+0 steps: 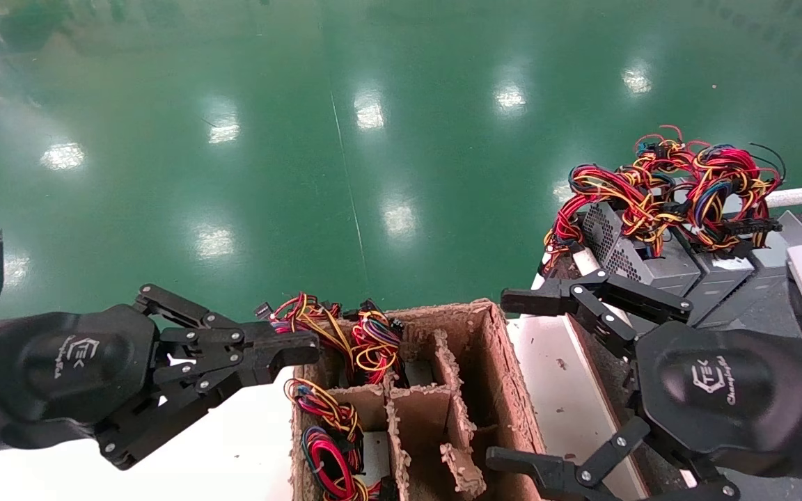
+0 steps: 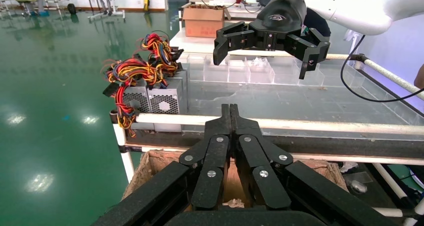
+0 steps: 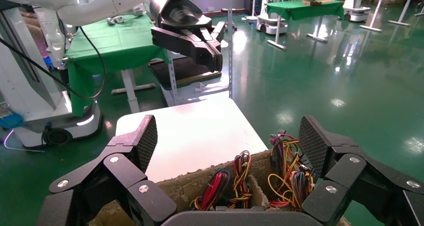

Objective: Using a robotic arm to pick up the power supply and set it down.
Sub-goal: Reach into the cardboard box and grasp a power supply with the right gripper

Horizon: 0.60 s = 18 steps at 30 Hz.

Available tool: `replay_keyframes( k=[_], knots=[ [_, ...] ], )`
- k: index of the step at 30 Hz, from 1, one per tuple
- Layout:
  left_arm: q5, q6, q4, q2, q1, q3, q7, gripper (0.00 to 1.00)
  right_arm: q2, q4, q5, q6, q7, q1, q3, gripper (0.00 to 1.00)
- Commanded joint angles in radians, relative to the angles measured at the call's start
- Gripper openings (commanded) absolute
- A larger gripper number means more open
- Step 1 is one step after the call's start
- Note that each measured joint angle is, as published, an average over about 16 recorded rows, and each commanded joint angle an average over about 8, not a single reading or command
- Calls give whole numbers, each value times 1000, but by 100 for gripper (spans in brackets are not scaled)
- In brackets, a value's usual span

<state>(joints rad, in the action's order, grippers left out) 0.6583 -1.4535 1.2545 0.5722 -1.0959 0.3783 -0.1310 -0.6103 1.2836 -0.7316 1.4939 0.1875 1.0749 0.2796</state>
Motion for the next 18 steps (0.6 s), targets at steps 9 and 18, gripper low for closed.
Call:
replay_keyframes(
  k=[9,18],
  knots=[
    [0,0,0,0,0,0,0,100,0,0,0,0,0,0,0,100],
    [0,0,0,0,0,0,0,100,0,-1,-2,-2,2,0,1,100]
  ],
)
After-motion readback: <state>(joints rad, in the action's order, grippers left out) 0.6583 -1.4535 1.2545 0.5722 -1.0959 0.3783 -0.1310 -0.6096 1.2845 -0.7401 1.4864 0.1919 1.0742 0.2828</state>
